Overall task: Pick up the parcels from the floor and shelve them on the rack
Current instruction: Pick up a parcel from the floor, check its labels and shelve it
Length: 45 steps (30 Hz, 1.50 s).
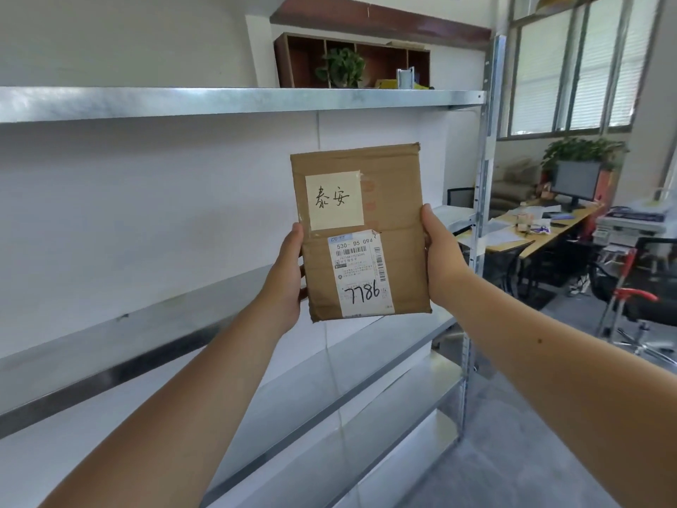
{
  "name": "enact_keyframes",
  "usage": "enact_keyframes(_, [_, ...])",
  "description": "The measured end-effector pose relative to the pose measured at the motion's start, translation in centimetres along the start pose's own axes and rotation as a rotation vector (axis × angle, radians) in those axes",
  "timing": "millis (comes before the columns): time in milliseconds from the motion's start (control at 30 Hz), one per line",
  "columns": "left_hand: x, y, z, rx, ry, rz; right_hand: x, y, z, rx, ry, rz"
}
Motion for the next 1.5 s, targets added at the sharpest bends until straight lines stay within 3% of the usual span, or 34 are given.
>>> enact_keyframes(333, [-4.1,-9.3,3.3,0.001,0.053,0.089,-2.2,9.6,2.0,0.017,0.028,-0.202])
enact_keyframes(567, [-7.2,-13.2,6.4,-0.056,0.087,0.133,-4.1,14.1,-0.1,-0.036,0.003,-0.255])
enact_keyframes(1100, [-14.8,-20.1,11.8,-0.085,0.206,0.403,-6.9,20.7,-3.9,-0.145,0.028,-0.580])
enact_keyframes(1500, [-16.6,-22.8,19.2,-0.221,0.270,0.569,-7.1,24.0,-10.8,-0.209,-0.024,-0.740])
Point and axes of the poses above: each hand's wrist, its own x-axis away from the middle knuckle, its own y-axis out of the back of the hand, z = x × y, the point moved 8 cm from there along -x, towards the middle knuckle, and after that the axes turned 3 degrees about -x, right-handed, at the moved point
